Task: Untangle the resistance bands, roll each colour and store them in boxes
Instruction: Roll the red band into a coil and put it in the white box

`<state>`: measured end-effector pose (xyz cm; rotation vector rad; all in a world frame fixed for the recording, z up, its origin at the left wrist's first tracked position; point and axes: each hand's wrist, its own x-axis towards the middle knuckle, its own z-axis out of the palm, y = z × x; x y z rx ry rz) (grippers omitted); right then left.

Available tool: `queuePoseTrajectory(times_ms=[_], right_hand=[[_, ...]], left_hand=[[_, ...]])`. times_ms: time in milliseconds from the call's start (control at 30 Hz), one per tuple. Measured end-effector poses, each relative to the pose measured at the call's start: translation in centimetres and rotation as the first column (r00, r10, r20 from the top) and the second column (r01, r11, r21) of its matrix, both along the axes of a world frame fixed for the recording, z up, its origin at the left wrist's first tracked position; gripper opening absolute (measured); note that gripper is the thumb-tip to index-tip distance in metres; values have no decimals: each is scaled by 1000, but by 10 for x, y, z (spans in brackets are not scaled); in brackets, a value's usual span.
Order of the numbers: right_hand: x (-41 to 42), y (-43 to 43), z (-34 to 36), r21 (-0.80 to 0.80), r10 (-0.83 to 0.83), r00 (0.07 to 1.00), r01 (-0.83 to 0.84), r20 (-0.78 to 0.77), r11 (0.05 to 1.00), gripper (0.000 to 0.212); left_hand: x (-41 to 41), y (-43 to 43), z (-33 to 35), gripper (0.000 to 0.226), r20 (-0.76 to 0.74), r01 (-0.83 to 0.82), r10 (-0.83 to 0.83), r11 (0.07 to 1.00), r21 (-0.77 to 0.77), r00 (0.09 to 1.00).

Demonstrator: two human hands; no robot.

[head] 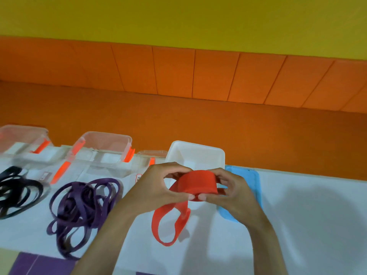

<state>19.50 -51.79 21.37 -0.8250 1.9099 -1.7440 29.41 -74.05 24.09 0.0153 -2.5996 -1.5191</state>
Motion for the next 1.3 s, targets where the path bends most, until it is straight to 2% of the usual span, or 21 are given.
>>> queuePoseTrajectory(times_ms=[167, 233, 333, 400, 567, 633, 700, 833, 900, 1000, 1067, 1133, 1200, 1300], right_hand=[[-3, -1, 4, -140, -58, 995, 69, 83, 988, 45], [-4, 1, 3, -86, -19, 995, 28, 98, 996, 42], [-6, 7, 5, 63, 39, 997, -43, 65, 997, 54], [-6, 10, 10, 11, 43, 995, -44, 87, 999, 58], [-5, 11, 22, -71, -34, 998, 37, 45, 997, 50], [-6, 11, 19, -123, -82, 995, 90, 65, 988, 46], [-6, 10, 16, -171, -84, 992, 99, 95, 980, 44], [-5, 1, 18, -77, -2, 997, 8, 74, 997, 55], [-4, -3, 20, -36, 2, 1000, -1, 23, 999, 52], [-1, -7, 21, -56, -59, 998, 58, -12, 997, 45], [1, -8, 18, -62, -107, 994, 106, -20, 992, 39], [1, -8, 13, -49, -147, 989, 145, -23, 988, 35], [0, -9, 12, -27, -192, 981, 191, -23, 981, 37], [0, -8, 10, -21, -243, 970, 243, -14, 970, 41]], left_hand=[[-6, -2, 1, 49, 50, -2, -6, 986, 170, 999], [-7, -3, -1, 43, 78, -23, 14, 994, 110, 997], [-5, -4, -3, 39, 88, -7, 12, 999, -54, 996], [-6, -2, -1, 41, 67, 0, 6, 996, -87, 998], [-9, 3, -2, 52, -4, -8, 8, 1000, 30, 1000], [-9, 3, -3, 54, -15, -28, 30, 995, 93, 999], [-10, -1, -2, 52, -13, -49, 51, 995, 89, 999], [-12, -8, 1, 43, -44, -29, 30, 999, 15, 999], [-14, -7, 0, 43, -31, -7, 7, 1000, 5, 1000], [-17, -8, -4, 45, 11, 3, -3, 999, 32, 1000], [-18, -10, -9, 52, 43, 20, -26, 993, 119, 999], [-17, -14, -20, 70, 73, 37, -51, 982, 185, 996], [-15, -19, -36, 87, 113, 25, -43, 988, 151, 993], [-9, -31, -72, 98, 228, -59, 26, 989, 136, 973]])
